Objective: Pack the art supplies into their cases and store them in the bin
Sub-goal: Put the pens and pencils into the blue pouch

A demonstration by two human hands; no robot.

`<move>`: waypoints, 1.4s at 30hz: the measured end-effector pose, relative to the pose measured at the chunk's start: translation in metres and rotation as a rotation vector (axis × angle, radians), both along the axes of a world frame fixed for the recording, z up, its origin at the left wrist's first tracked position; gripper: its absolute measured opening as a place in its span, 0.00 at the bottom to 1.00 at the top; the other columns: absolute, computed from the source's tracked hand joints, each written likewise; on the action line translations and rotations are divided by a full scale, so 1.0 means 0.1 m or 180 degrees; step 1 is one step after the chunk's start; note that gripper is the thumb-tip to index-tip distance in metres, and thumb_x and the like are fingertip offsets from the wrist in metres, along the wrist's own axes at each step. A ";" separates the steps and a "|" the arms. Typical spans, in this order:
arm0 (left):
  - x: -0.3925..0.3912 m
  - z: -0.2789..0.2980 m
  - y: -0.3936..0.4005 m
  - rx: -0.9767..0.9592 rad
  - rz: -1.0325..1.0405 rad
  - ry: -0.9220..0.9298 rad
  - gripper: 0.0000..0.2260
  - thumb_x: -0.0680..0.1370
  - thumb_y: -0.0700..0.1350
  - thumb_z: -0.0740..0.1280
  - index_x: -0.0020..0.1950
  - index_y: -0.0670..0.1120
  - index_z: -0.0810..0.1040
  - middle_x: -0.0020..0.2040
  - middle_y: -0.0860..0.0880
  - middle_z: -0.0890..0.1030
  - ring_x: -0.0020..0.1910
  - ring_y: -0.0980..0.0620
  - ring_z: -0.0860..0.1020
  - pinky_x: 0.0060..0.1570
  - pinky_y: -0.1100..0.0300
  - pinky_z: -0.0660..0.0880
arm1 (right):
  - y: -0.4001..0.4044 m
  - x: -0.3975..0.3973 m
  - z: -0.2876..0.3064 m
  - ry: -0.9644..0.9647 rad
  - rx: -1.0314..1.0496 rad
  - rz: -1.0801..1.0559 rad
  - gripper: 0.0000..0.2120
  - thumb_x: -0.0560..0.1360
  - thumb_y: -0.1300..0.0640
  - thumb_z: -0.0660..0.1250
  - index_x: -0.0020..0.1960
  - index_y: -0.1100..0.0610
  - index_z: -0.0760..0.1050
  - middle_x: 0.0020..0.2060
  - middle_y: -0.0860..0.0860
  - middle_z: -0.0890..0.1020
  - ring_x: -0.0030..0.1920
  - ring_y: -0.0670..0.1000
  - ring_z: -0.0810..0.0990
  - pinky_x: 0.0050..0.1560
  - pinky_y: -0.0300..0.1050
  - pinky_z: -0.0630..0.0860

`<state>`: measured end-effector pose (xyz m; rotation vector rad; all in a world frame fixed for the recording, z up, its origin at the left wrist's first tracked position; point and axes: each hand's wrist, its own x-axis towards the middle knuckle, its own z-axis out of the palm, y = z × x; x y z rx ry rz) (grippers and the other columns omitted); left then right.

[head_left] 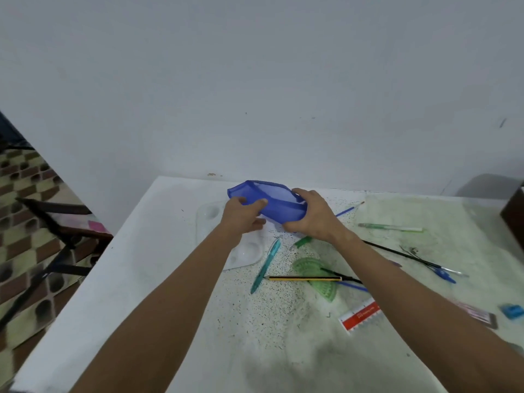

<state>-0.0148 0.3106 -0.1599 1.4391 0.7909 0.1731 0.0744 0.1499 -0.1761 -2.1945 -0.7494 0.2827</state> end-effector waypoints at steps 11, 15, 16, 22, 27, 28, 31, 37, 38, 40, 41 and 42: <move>-0.32 0.24 -0.81 -0.1007 0.0086 -0.1417 0.28 0.75 0.32 0.68 0.72 0.45 0.62 0.59 0.38 0.79 0.48 0.44 0.83 0.42 0.52 0.81 | -0.87 -0.49 0.43 0.1398 0.2284 -0.0589 0.15 0.76 0.48 0.67 0.61 0.49 0.75 0.54 0.47 0.80 0.52 0.46 0.80 0.53 0.46 0.78; -0.46 0.19 -1.10 -0.1052 -0.0218 -0.1542 0.27 0.77 0.32 0.66 0.73 0.47 0.64 0.58 0.41 0.80 0.50 0.44 0.82 0.46 0.48 0.81 | -1.22 -0.50 0.47 0.2273 0.2323 -0.0849 0.09 0.80 0.58 0.63 0.59 0.58 0.76 0.47 0.54 0.81 0.41 0.49 0.80 0.40 0.43 0.78; -0.49 0.17 -1.17 -0.1046 -0.0330 -0.1542 0.26 0.77 0.32 0.66 0.72 0.47 0.65 0.58 0.42 0.80 0.52 0.44 0.82 0.49 0.47 0.81 | -1.30 -0.52 0.47 0.2481 0.2220 -0.0741 0.09 0.79 0.59 0.63 0.57 0.59 0.77 0.45 0.55 0.81 0.39 0.49 0.80 0.37 0.43 0.77; -0.63 0.16 -1.68 -0.0497 -0.0871 -0.1057 0.21 0.76 0.37 0.70 0.67 0.49 0.71 0.57 0.43 0.81 0.51 0.45 0.83 0.44 0.50 0.81 | -1.75 -0.65 0.46 0.2482 0.2044 -0.0534 0.11 0.78 0.62 0.62 0.58 0.60 0.79 0.51 0.58 0.84 0.49 0.57 0.83 0.52 0.52 0.79; -0.59 0.21 -1.98 0.0969 -0.1123 -0.0246 0.20 0.74 0.65 0.65 0.60 0.55 0.77 0.52 0.54 0.80 0.50 0.54 0.80 0.50 0.53 0.80 | -2.02 -0.82 0.43 0.1857 0.1786 -0.0638 0.12 0.78 0.62 0.64 0.60 0.56 0.78 0.50 0.52 0.85 0.49 0.55 0.84 0.50 0.53 0.81; -0.61 0.27 -2.06 0.0908 -0.1277 -0.0265 0.19 0.75 0.66 0.62 0.56 0.56 0.79 0.50 0.57 0.81 0.48 0.56 0.80 0.47 0.57 0.79 | -2.06 -0.86 0.42 0.1775 0.1732 -0.0592 0.12 0.78 0.62 0.65 0.60 0.55 0.78 0.49 0.53 0.85 0.49 0.55 0.84 0.50 0.53 0.81; -0.58 0.36 -2.25 0.0611 -0.1747 -0.0244 0.22 0.73 0.69 0.60 0.52 0.55 0.81 0.46 0.55 0.83 0.45 0.54 0.82 0.42 0.59 0.78 | -2.17 -0.97 0.42 0.1592 0.1711 -0.0486 0.15 0.76 0.65 0.66 0.61 0.54 0.78 0.45 0.59 0.83 0.49 0.60 0.83 0.48 0.53 0.82; -0.48 0.32 -2.41 0.0637 -0.1643 -0.0402 0.08 0.79 0.46 0.66 0.54 0.45 0.80 0.45 0.45 0.84 0.42 0.47 0.84 0.44 0.48 0.82 | -2.37 -1.02 0.50 0.1484 0.1763 -0.0774 0.14 0.76 0.62 0.67 0.61 0.53 0.78 0.47 0.56 0.84 0.43 0.51 0.85 0.35 0.41 0.79; -0.48 0.32 -2.41 0.0686 -0.1593 -0.0406 0.07 0.79 0.44 0.66 0.54 0.44 0.80 0.43 0.45 0.84 0.39 0.47 0.83 0.42 0.51 0.82 | -2.42 -0.99 0.50 0.1475 0.1766 -0.0967 0.14 0.76 0.63 0.67 0.61 0.54 0.77 0.45 0.53 0.84 0.42 0.51 0.85 0.35 0.41 0.79; -0.46 0.28 -2.37 0.0974 -0.1573 -0.0433 0.06 0.78 0.40 0.65 0.52 0.44 0.80 0.38 0.48 0.82 0.33 0.50 0.80 0.35 0.56 0.81 | -2.56 -0.93 0.49 0.1446 0.1875 -0.1257 0.14 0.76 0.66 0.65 0.61 0.58 0.77 0.38 0.51 0.82 0.36 0.49 0.83 0.32 0.42 0.78; -0.45 0.26 -2.35 0.1175 -0.1587 -0.0470 0.06 0.78 0.39 0.65 0.51 0.46 0.80 0.35 0.49 0.81 0.31 0.52 0.78 0.34 0.56 0.80 | -2.65 -0.89 0.49 0.1385 0.1921 -0.1368 0.15 0.76 0.68 0.64 0.61 0.59 0.78 0.37 0.51 0.82 0.34 0.49 0.82 0.31 0.43 0.78; -0.43 0.23 -2.34 0.1395 -0.1606 -0.0488 0.06 0.78 0.38 0.64 0.50 0.47 0.79 0.35 0.50 0.81 0.30 0.52 0.77 0.33 0.55 0.79 | -2.74 -0.86 0.50 0.1293 0.1928 -0.1467 0.15 0.76 0.69 0.64 0.60 0.61 0.78 0.38 0.52 0.82 0.33 0.50 0.81 0.30 0.44 0.78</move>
